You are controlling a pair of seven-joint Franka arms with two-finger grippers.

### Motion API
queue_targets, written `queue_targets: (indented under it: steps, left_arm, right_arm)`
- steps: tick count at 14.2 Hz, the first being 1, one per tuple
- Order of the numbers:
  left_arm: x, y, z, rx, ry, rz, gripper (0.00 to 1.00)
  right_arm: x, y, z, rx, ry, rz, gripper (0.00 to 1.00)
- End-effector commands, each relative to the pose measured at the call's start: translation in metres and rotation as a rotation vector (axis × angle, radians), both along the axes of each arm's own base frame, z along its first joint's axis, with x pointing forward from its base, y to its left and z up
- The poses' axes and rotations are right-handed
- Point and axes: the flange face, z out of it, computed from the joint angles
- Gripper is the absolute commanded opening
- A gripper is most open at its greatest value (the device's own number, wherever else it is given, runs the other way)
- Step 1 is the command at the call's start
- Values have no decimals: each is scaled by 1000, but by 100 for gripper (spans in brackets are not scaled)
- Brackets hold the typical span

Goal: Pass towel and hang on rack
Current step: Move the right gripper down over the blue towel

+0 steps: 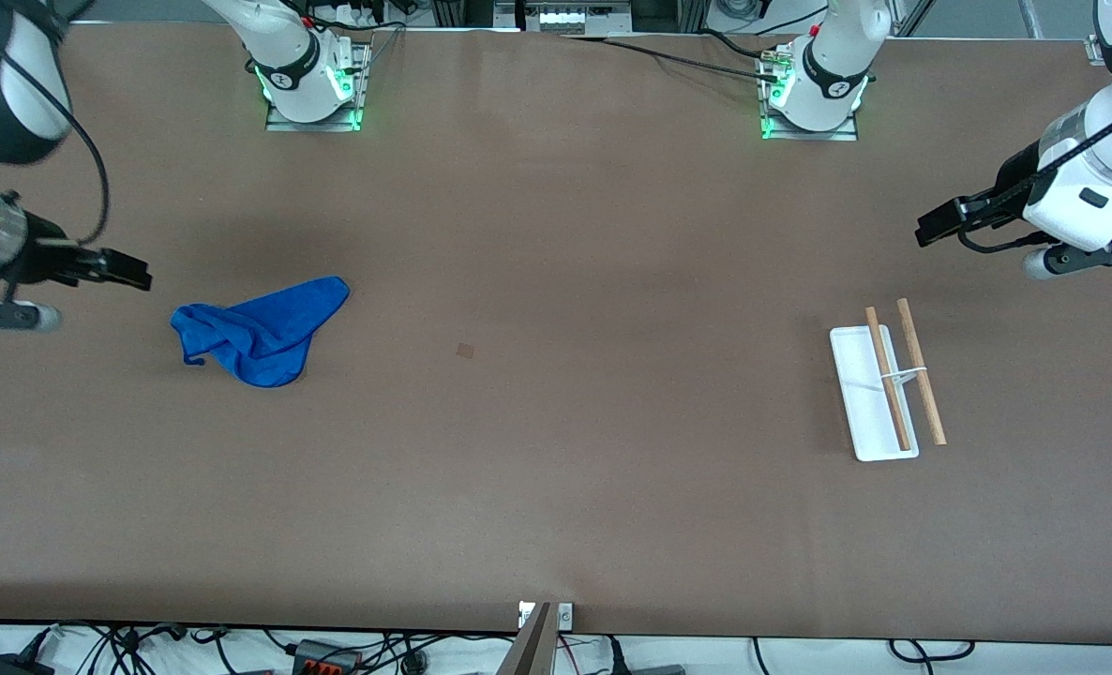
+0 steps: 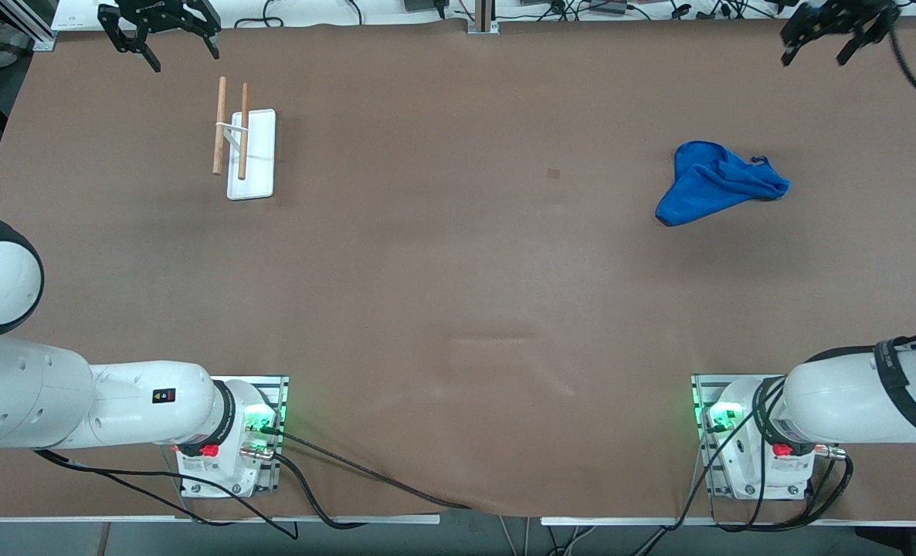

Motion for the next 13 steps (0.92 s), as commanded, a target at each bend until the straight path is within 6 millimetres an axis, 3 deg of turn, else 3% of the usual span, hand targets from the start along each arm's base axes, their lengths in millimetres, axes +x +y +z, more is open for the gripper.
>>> queue_targets:
  steps: [1, 4, 6, 9, 13]
  left_arm:
    - [3, -4, 3, -12, 1, -77, 100]
    - [3, 1, 2, -28, -1, -195, 100]
    - [5, 7, -1, -44, 1, -271, 100]
    - [1, 17, -5, -55, 51, -279, 100]
    - [2, 20, -4, -59, 39, -260, 100]
  right_arm:
    - [14, 7, -55, -59, 89, 62, 100]
    - [22, 20, -120, -71, 180, 94, 100]
    - [25, 32, -150, -70, 202, 116, 98]
    - [28, 32, -191, -65, 234, 119, 75]
    - [31, 26, -242, -56, 236, 114, 66]
